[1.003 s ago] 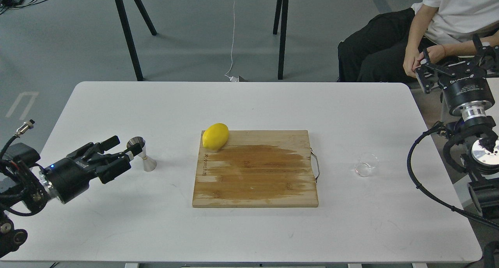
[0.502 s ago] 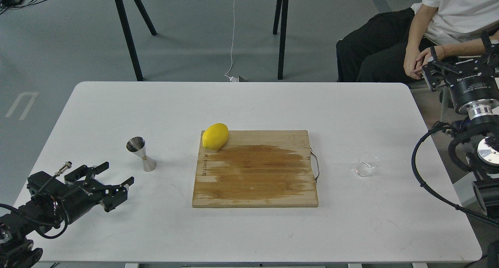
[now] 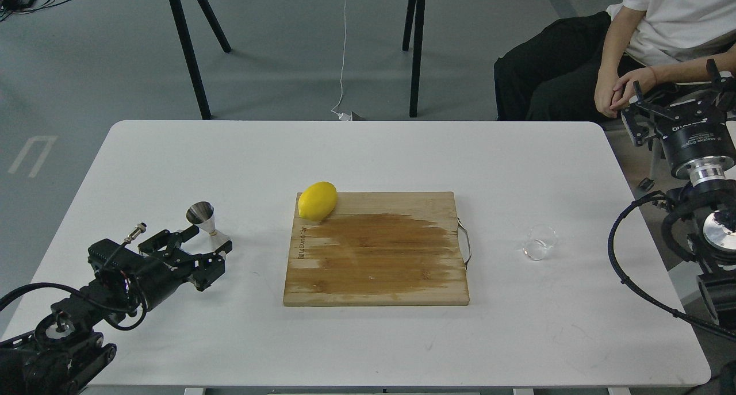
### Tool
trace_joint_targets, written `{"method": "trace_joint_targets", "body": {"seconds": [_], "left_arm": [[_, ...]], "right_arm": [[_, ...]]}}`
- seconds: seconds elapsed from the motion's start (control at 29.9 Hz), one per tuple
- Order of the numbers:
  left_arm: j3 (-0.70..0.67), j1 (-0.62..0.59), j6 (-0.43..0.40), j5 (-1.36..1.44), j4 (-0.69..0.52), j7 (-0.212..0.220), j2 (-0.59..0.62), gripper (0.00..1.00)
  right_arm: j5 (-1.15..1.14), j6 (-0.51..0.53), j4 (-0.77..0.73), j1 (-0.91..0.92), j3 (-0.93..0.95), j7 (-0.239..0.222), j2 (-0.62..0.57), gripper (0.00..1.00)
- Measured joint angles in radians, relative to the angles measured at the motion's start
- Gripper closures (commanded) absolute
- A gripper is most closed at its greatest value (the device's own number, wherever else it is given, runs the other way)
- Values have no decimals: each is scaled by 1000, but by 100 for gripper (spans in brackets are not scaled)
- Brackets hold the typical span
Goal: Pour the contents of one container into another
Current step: 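Close the left gripper around the metal jigger, then lift the jigger with the left gripper and carry it over the board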
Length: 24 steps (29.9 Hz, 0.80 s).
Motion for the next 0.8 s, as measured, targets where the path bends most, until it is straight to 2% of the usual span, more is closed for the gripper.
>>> {"method": "trace_joint_targets", "body": {"seconds": [0.23, 0.37, 0.67, 0.8], "left_arm": [[-2, -18, 0, -16, 1, 0, -3, 47], [3, -27, 0, -16, 3, 0, -3, 72], [3, -32, 0, -18, 10, 0, -1, 89], [-5, -38, 0, -20, 10, 0, -1, 90]], "right_arm": [[0, 0, -2, -3, 3, -1, 0, 0], [0, 0, -5, -4, -2, -2, 1, 0], [0, 0, -6, -2, -2, -2, 5, 0], [0, 0, -7, -2, -2, -2, 2, 0]]}}
